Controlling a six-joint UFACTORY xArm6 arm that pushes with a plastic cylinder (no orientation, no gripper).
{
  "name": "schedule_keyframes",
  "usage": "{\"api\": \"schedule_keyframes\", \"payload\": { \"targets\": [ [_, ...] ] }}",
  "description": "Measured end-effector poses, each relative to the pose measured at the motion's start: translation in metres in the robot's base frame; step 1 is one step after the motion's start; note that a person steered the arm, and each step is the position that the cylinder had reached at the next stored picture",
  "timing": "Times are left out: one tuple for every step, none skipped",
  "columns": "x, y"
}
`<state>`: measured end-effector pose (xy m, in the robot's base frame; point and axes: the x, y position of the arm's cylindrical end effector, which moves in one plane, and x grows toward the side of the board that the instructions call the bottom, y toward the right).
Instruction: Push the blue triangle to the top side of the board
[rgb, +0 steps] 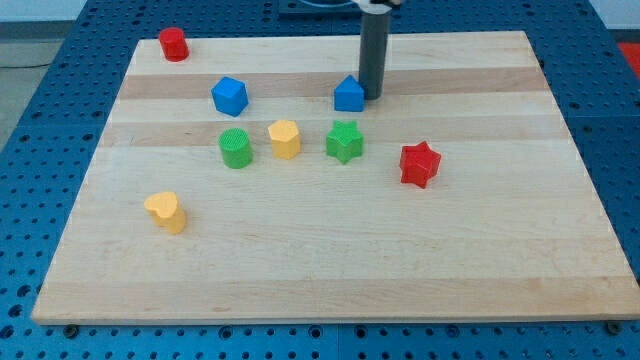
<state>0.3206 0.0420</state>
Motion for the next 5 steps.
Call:
{"api": "schedule_keyframes", "payload": {
  "targets": [
    [0.039,0.013],
    [0.055,0.009],
    [0.02,-0.007],
    [-0.013,-0.033],
    [-0.005,-0.042]
  ]
}}
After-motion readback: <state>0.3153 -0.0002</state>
